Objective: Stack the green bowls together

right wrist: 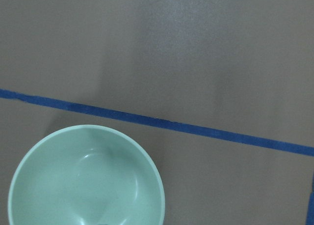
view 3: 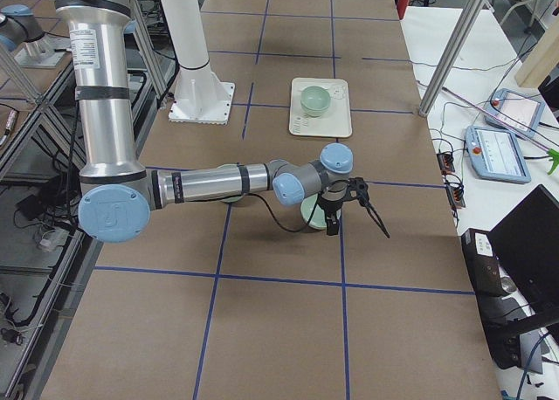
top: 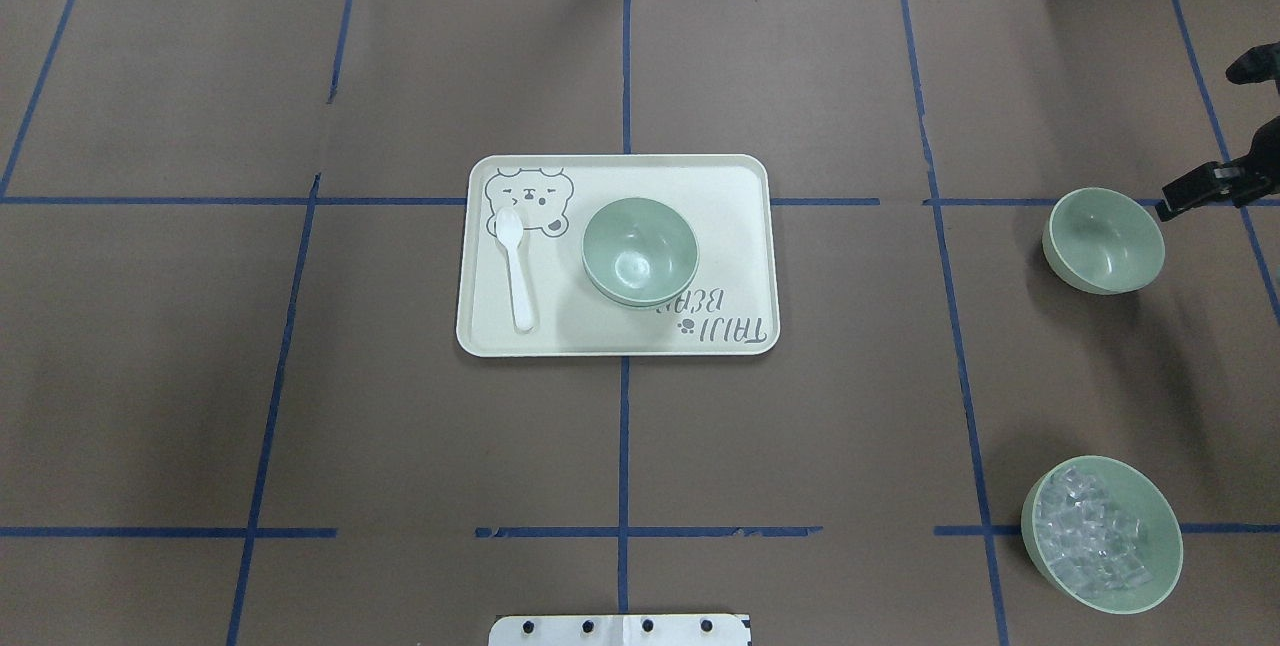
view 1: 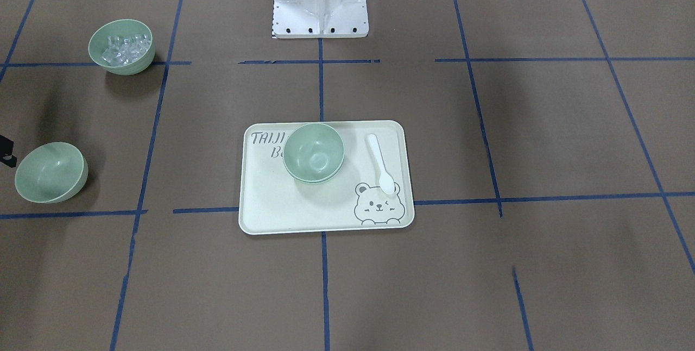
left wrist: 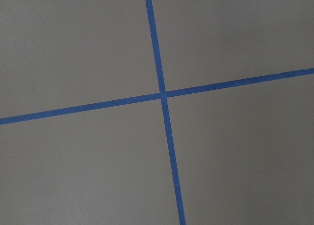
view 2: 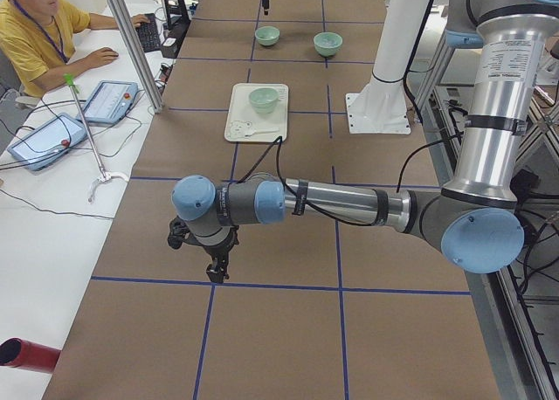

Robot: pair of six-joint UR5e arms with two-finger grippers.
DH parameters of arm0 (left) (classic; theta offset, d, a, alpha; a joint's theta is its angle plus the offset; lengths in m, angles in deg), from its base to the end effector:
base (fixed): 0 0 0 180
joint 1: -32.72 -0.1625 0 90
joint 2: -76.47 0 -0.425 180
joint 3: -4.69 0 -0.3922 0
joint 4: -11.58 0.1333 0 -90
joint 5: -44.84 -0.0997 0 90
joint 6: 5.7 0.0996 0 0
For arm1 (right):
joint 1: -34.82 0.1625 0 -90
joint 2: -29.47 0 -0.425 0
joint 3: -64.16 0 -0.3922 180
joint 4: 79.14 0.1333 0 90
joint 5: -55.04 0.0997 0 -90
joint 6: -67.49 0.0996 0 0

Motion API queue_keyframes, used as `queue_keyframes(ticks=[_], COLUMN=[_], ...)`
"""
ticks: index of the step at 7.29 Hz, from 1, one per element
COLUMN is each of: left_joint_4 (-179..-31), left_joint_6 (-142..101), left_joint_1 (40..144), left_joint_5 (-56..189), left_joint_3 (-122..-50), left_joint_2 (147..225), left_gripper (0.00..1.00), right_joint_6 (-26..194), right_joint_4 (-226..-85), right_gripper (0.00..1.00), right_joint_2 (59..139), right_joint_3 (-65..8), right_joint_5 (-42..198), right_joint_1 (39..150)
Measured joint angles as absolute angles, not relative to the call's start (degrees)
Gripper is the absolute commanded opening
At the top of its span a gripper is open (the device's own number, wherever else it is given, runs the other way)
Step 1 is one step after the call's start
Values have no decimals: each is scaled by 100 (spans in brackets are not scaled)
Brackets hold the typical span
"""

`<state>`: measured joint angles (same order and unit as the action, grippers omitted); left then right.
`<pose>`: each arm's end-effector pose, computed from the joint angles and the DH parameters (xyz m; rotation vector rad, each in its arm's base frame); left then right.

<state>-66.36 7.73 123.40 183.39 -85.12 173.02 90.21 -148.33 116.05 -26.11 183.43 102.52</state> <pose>-0.0649 -0.5302 0.6168 0.0113 0.8527 0.1668 -0.1387 -0.5266 0.5912 0.1275 -0.7668 -0.1363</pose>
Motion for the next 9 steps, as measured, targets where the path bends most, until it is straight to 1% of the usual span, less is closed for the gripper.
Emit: queue_keyframes(ticks=[1, 2, 5, 7, 9], left_joint_4=[-6638, -6651, -6684, -6687, -6668], left_joint_6=[774, 774, 774, 773, 771], left_joint_1=[12338, 12335, 12333, 12333, 12333], left_joint_5=[18359, 18367, 18378, 18362, 18330], left_joint_3=[-8526, -8529, -8519, -8510, -8473], left_joint_2=[17300, 17298, 17297, 17292, 17199], left_gripper=[100, 100, 100, 100, 100], right_joint_6=[9429, 9699, 9867, 9953, 10579], right_joint_4=[-14203, -13808, -13549, -13602, -13912], right_gripper=[27, 0, 0, 0, 0], right_joint_2=[11608, 11627, 11690, 11579, 10975], right_joint_3=[-2338, -2189, -2139, -2282, -2429], right_joint_5=[18252, 18224, 18262, 18312, 18535], right_joint_1=[10032, 9906, 9839, 9827, 9783])
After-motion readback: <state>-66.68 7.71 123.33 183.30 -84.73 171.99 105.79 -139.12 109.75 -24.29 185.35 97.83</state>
